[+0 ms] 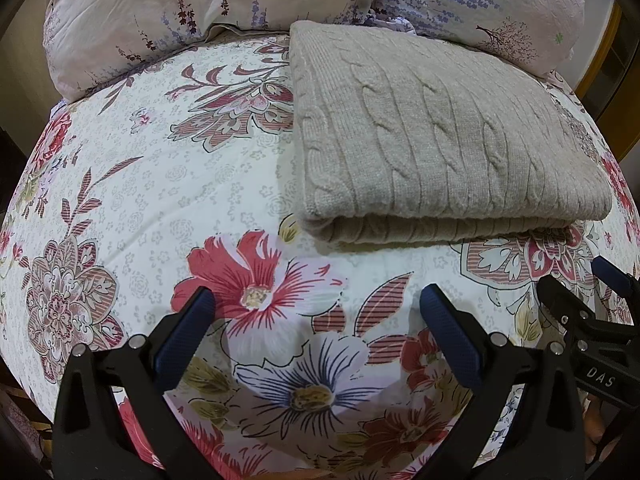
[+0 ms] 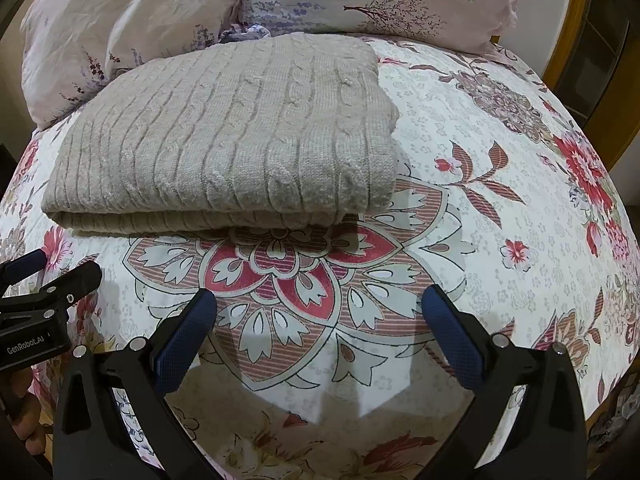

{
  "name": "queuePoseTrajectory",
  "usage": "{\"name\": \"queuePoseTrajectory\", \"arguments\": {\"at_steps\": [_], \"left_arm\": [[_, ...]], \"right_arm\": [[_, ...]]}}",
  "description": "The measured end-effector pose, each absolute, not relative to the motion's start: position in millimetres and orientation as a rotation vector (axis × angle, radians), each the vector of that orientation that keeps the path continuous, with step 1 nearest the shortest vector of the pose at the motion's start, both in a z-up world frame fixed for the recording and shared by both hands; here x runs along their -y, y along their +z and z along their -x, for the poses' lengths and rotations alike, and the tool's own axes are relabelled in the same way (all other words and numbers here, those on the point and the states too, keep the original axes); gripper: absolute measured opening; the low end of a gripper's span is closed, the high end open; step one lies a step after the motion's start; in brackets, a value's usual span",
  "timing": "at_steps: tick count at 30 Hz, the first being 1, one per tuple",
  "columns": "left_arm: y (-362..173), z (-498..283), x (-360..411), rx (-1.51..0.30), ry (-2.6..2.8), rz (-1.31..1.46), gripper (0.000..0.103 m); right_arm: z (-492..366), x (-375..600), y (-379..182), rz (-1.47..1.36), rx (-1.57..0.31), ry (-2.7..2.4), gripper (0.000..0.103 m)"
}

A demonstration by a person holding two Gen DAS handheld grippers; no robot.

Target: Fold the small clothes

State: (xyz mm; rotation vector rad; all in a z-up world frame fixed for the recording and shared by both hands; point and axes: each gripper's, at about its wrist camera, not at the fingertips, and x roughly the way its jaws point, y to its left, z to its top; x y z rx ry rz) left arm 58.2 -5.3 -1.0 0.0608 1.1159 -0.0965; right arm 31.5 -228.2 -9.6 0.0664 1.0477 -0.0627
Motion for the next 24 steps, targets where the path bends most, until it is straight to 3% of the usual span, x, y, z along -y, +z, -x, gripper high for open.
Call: {"name": "queuePoseTrajectory", "arguments": {"at_steps": [24], "left_arm": [[-2.5, -59.6, 4.7, -1.130, -0.096, -0.060, 0.101]], "right_arm": [[-31.7, 228.0, -9.8, -0.067, -1.047, -0.064, 0.102]]}}
